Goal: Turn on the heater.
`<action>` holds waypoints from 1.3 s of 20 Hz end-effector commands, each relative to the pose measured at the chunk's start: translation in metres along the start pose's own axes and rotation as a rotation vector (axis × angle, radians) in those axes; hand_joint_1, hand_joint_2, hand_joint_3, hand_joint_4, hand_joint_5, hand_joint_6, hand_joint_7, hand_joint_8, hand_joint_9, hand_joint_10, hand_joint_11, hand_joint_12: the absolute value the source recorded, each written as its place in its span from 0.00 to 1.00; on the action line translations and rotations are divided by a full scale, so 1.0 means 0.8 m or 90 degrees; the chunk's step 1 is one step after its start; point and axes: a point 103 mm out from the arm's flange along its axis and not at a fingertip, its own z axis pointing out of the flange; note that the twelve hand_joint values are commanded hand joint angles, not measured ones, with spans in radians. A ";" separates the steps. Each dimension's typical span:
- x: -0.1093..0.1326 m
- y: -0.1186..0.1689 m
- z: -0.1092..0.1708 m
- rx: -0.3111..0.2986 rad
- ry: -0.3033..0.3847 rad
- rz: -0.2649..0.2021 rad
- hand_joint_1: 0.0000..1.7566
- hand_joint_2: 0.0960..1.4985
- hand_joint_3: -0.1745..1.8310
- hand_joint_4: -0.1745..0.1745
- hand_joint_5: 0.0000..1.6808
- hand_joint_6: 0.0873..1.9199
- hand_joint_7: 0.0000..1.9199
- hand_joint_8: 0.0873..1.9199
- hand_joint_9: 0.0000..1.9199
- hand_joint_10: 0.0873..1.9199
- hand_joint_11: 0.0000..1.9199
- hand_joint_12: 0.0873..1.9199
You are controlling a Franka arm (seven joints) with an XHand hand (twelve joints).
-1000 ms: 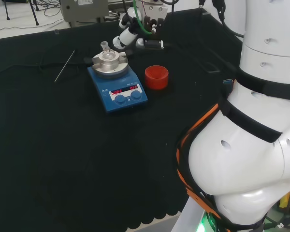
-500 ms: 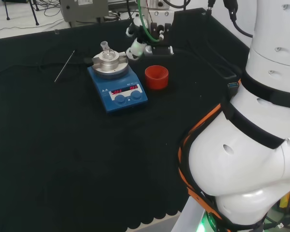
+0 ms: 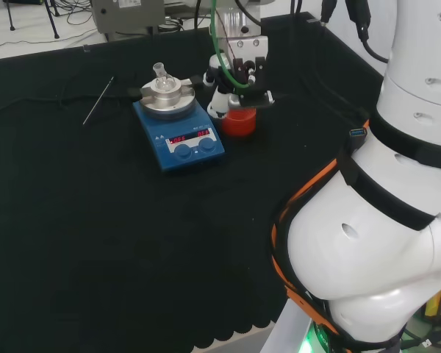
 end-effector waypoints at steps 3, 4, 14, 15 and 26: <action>0.022 -0.014 0.017 0.050 -0.051 -0.020 0.75 0.43 0.51 0.26 0.26 0.00 0.87 0.89 0.96 0.80 0.95 0.72; 0.025 -0.014 0.019 0.060 -0.054 -0.025 0.78 0.42 0.54 0.26 0.27 0.00 0.89 0.92 0.97 0.84 0.95 0.74; 0.048 -0.013 0.044 0.133 -0.078 -0.054 0.86 0.38 0.64 0.28 0.25 0.00 0.93 0.96 1.00 0.89 0.94 0.80; 0.049 -0.013 0.047 0.135 -0.076 -0.056 0.86 0.38 0.64 0.29 0.25 0.00 0.93 0.96 1.00 0.89 0.94 0.80; 0.051 0.002 0.075 0.163 -0.060 -0.078 0.86 0.38 0.66 0.32 0.23 0.00 0.93 0.96 1.00 0.89 0.94 0.80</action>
